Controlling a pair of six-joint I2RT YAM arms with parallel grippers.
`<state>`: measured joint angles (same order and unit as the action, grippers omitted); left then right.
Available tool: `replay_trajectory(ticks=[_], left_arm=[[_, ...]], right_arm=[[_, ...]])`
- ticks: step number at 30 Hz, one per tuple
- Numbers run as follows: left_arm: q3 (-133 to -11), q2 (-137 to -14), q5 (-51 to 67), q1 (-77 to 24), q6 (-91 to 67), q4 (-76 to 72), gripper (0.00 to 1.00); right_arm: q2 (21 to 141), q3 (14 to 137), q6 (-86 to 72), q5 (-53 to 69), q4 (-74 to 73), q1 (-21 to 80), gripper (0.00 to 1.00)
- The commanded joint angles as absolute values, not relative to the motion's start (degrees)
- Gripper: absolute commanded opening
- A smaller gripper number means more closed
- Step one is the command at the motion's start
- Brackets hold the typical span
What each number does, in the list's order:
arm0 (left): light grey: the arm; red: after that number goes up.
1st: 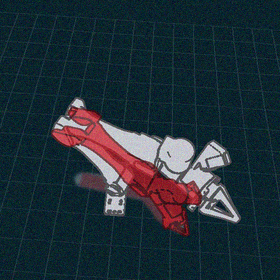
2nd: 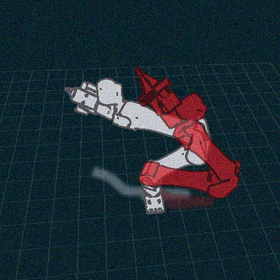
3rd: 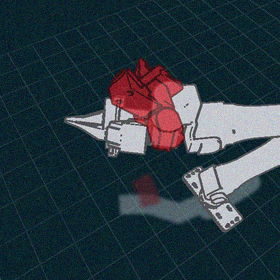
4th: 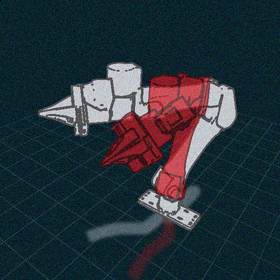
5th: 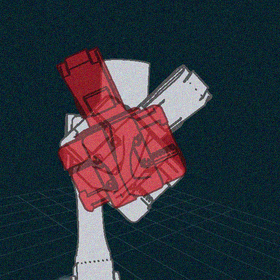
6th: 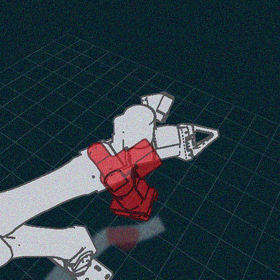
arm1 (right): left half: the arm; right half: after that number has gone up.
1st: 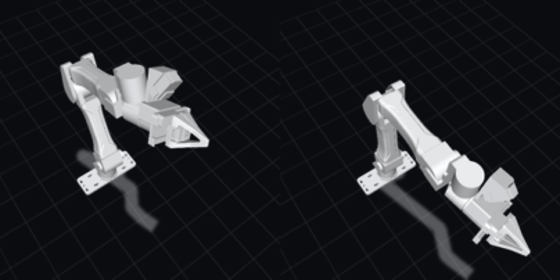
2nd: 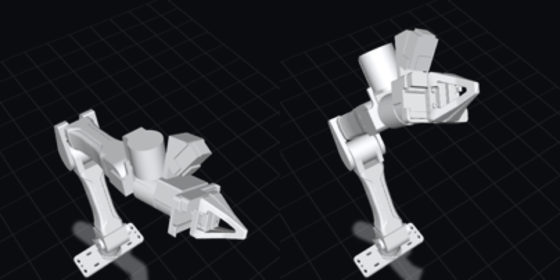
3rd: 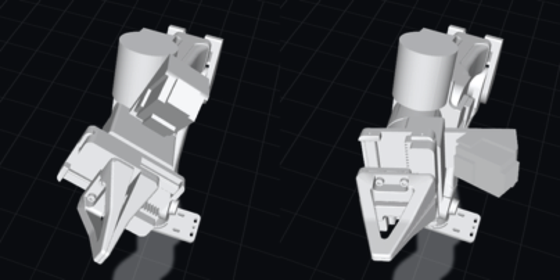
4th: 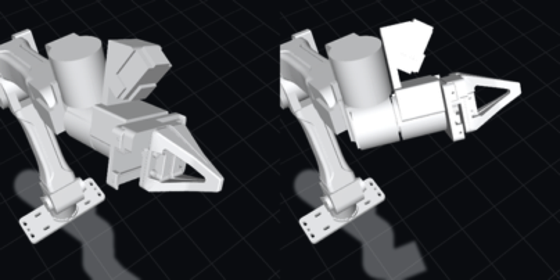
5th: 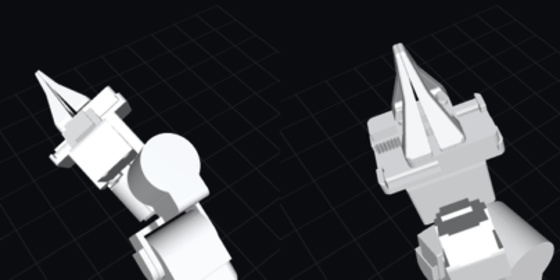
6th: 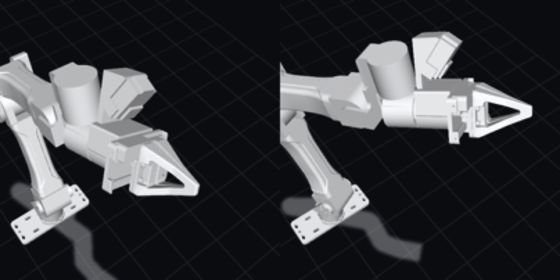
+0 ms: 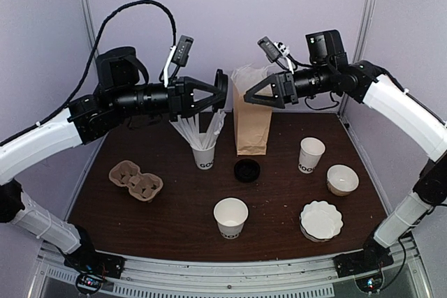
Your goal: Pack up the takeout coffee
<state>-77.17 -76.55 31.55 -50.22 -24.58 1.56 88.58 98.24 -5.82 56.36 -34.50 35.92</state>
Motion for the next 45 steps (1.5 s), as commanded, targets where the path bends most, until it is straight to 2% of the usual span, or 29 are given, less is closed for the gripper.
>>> replay_trajectory(ticks=[1, 8, 23, 29, 32, 45], left_arm=[[-76.4, -79.26, 33.7, -50.21, -29.67, -11.96, 0.15], [-76.55, -80.11, 33.67, -50.27, -30.45, -12.99, 0.15], [-75.95, -81.01, 34.92, -50.24, -31.33, -14.64, 0.15], [-75.32, -81.22, 34.9, -50.27, -31.55, -15.05, 0.15], [-75.32, -81.08, 34.53, -50.23, -31.24, -14.9, 0.15], [-75.32, -81.95, 34.53, -50.27, -30.89, -14.95, 0.15]], right_arm=[[89.94, 99.56, -18.91, 61.16, -24.14, 35.53, 0.87], [89.96, 93.54, -32.68, 66.96, -8.24, 35.51, 0.94], [91.76, 93.65, -34.86, 67.66, -5.08, 35.92, 0.93], [92.27, 90.8, -44.01, 71.12, 6.83, 36.19, 0.94], [92.39, 90.59, -45.16, 71.65, 8.27, 36.67, 0.94], [91.74, 90.22, -40.39, 69.99, 2.72, 37.17, 0.8]])
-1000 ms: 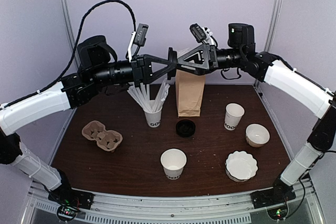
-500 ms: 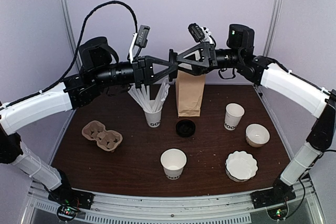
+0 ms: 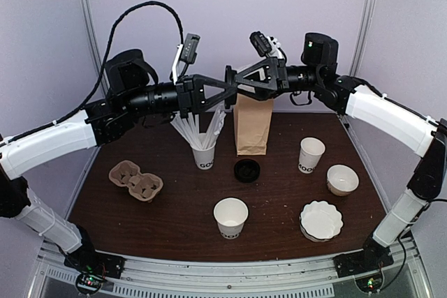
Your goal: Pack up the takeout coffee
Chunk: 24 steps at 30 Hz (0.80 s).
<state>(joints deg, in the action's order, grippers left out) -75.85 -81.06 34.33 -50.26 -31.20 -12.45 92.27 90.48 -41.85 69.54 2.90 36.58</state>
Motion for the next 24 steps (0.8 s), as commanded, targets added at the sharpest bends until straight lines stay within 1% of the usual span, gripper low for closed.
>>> replay_trajectory(ticks=[1, 3, 8, 11, 15, 19, 21, 24], left_arm=[[-75.32, -82.02, 34.58, -50.27, -31.0, -14.94, 0.15], [-75.32, -82.25, 34.46, -50.25, -31.02, -14.94, 0.16], [-75.57, -82.86, 34.49, -50.27, -31.11, -14.87, 0.16], [-75.82, -83.34, 34.67, -50.27, -31.44, -15.36, 0.16], [-75.87, -83.39, 34.65, -50.27, -31.59, -15.62, 0.16], [-75.6, -82.94, 34.34, -50.27, -31.25, -15.06, 0.16], [-75.44, -82.67, 34.2, -50.27, -30.96, -14.3, 0.18], [-75.09, -81.92, 33.23, -50.23, -30.2, -11.89, 0.34]], right_arm=[[91.81, 90.25, -40.13, 69.92, 2.47, 37.1, 0.79], [91.7, 90.3, -39.62, 69.83, 1.87, 37.16, 0.78], [91.05, 90.44, -38.7, 70.45, 0.91, 37.43, 0.87], [90.67, 90.44, -37.67, 70.28, -0.21, 37.7, 0.87], [90.78, 90.28, -36.8, 70.18, -1.32, 37.78, 0.82], [90.86, 90.04, -36.66, 70.23, -0.93, 37.74, 0.75], [91.05, 90.25, -36.2, 70.39, -1.05, 37.7, 0.73], [91.42, 91.72, -33.86, 70.21, -3.85, 37.13, 0.72]])
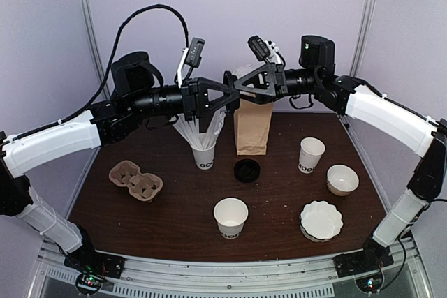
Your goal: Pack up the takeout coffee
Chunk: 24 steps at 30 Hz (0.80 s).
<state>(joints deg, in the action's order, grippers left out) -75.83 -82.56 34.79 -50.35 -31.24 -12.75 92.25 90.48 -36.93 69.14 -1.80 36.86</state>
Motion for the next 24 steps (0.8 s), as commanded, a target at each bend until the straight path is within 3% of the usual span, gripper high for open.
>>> replay_trajectory(ticks=[1, 7, 13, 20, 24], left_arm=[[-74.82, -81.29, 33.03, -50.27, -29.48, -10.39, 0.39], [-70.41, -73.19, 28.63, -50.27, -21.59, 5.98, 0.52], [-68.74, -66.49, 12.31, -49.92, -13.6, 23.17, 0.6], [-62.03, -62.39, 2.87, -47.6, -14.06, 19.54, 0.68], [-61.04, -64.86, -2.04, -44.73, -14.65, 19.71, 0.76]], right_arm=[[91.52, 92.56, -32.38, 69.89, -5.83, 36.77, 0.71], [91.13, 101.55, -6.9, 61.55, -35.14, 34.83, 0.7], [88.97, 101.82, 17.37, 46.78, -52.72, 37.3, 0.7], [87.35, 100.06, 35.4, 25.39, -64.35, 46.96, 0.7], [89.17, 99.49, 39.66, 21.48, -67.99, 51.64, 0.71]])
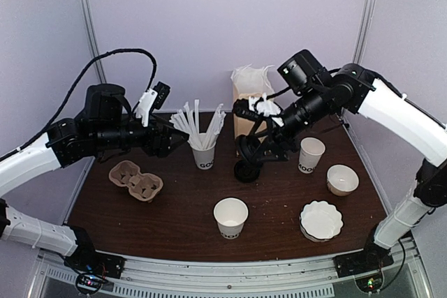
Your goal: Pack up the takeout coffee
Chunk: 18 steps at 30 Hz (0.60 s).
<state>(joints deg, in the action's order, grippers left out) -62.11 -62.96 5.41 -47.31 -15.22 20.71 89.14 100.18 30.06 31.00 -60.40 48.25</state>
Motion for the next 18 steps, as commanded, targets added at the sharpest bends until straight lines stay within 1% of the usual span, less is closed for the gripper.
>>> replay_trajectory(ticks=[1, 4, 7, 10, 13, 18], left_arm=[[-61.19, -65.87, -2.41, -43.38, -14.37, 19.98, 0.77], [-61.41, -68.92, -2.75, -39.45, -12.46, 20.62, 0.76], [-59.29, -69.22, -0.52, -35.42, -15.61, 18.81, 0.76], [-56.54, -66.62, 3.11, -32.87, -18.08, 15.95, 0.75], [-55.12, -63.0, 1.43, -32.7, -17.34, 15.43, 0.75], [-52.94, -58.06, -2.17, -32.7, -17.62, 13.92, 0.76]], right_arm=[[90.09, 99.56, 40.63, 21.3, -68.78, 52.7, 0.71], [93.0, 100.21, 42.18, 18.94, -69.85, 56.66, 0.71], [97.03, 102.91, 43.26, 15.88, -71.76, 60.01, 0.7], [101.61, 105.64, 43.76, 12.42, -73.22, 62.81, 0.7], [105.21, 108.77, 44.14, 8.95, -74.96, 64.81, 0.7], [109.8, 113.07, 43.58, 8.35, -78.06, 66.44, 0.7]])
